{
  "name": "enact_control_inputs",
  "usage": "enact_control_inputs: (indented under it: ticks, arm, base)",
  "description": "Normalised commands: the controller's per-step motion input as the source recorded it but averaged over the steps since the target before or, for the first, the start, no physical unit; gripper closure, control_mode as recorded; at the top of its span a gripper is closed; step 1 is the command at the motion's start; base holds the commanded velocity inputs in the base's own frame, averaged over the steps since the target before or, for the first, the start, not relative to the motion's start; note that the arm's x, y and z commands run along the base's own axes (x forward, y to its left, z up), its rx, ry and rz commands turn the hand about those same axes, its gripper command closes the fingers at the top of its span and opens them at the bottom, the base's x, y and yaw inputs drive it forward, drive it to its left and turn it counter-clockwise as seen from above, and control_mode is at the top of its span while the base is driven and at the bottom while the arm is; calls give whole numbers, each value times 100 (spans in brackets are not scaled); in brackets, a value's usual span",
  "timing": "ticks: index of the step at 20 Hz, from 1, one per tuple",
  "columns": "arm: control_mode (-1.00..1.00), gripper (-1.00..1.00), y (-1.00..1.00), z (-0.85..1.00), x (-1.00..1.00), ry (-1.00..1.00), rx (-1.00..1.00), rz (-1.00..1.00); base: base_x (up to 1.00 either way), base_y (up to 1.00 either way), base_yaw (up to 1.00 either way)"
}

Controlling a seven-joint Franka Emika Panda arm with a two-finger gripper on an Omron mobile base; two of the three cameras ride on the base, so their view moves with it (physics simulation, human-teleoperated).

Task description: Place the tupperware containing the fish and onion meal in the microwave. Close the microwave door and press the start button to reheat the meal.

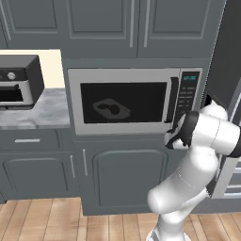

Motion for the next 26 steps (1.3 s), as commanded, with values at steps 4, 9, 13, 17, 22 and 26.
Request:
enact_control_inputs:
  ticks: [4,9,13,17,22,26]
  arm:
    - [-100,-100,0,-2,-16,0,5,4]
    - [-100,-100,0,-30,-2,4,8,6]
    - [-100,-100,0,-28,0,3,9,8]
    - [-100,-100,-11,-8,-4,2,8,8]
    - [-100,-100,-67,1,-17,1,1,0]
    - [-100,-100,-38,0,12,0,0,0]
  base:
    - [0,0,0]
    - [0,0,0]
    - [0,0,0]
    - [0,0,0]
    - [0,0,0]
    - [0,0,0]
